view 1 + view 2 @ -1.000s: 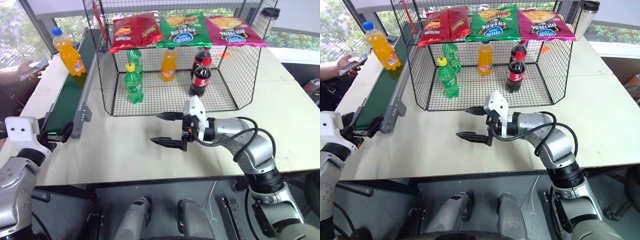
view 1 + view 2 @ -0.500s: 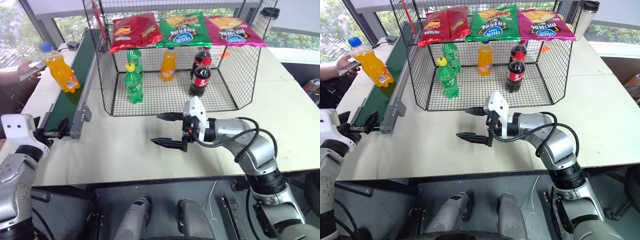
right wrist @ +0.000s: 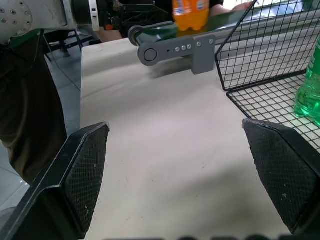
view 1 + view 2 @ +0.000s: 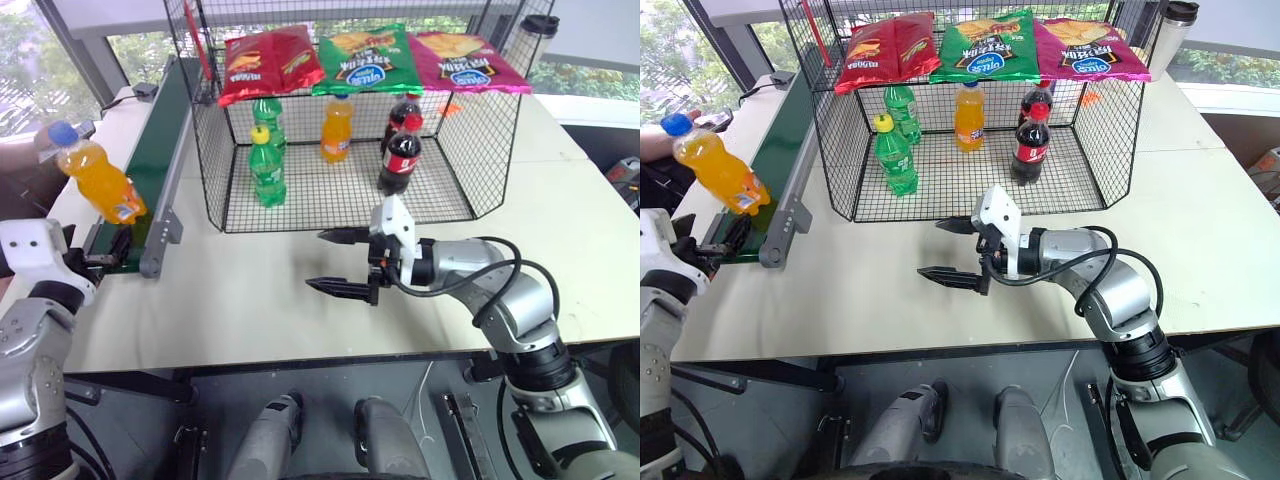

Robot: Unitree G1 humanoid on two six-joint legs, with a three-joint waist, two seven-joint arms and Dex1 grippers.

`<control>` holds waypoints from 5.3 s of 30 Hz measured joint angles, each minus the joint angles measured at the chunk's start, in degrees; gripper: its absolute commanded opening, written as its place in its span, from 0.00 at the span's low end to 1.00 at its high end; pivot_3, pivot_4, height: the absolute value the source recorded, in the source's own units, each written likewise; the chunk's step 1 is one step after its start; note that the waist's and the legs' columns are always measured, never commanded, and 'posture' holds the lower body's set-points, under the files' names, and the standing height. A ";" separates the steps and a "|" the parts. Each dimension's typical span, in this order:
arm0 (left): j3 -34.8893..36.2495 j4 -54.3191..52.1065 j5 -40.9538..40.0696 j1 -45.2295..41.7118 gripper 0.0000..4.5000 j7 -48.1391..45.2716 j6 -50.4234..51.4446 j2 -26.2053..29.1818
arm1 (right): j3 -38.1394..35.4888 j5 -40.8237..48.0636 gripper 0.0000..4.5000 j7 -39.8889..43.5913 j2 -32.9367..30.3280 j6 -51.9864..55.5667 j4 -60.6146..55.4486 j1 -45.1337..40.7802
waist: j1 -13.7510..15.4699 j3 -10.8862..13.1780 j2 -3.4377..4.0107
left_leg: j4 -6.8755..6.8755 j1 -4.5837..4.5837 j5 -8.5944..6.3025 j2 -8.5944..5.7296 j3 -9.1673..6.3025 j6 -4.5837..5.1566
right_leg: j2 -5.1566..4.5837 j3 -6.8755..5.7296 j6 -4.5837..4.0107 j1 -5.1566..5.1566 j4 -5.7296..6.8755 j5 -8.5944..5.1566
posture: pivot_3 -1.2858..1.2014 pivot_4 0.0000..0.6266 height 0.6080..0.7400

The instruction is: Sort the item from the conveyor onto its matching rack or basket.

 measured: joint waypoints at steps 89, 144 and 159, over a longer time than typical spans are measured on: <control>-44.11 10.10 8.55 -22.06 0.99 -35.28 -8.91 -7.16 | -2.26 1.74 0.56 -10.06 3.22 4.76 0.34 -4.71 | -0.04 0.03 -0.11 | 0.05 -0.04 0.05 0.02 0.17 0.25 | 0.01 -0.03 0.25 -0.06 0.01 0.18 | 0.52 0.24 0.99; -32.31 -2.51 10.35 -11.08 1.00 -8.94 -4.71 -10.48 | -7.76 -21.77 0.79 -34.05 21.83 -34.70 64.19 -29.24 | -0.53 0.03 -0.08 | 0.03 0.11 0.17 0.31 0.24 0.06 | 0.66 0.20 0.13 -0.09 0.08 0.51 | 0.52 0.24 0.99; -32.32 -2.49 10.39 -11.07 1.00 -8.97 -4.72 -10.81 | -9.08 -22.58 1.00 -33.22 20.14 -33.51 59.50 -30.44 | -0.47 0.03 -0.07 | -0.01 0.28 0.17 0.32 0.26 0.05 | 0.67 0.26 0.11 0.01 0.10 0.51 | 0.52 0.24 0.99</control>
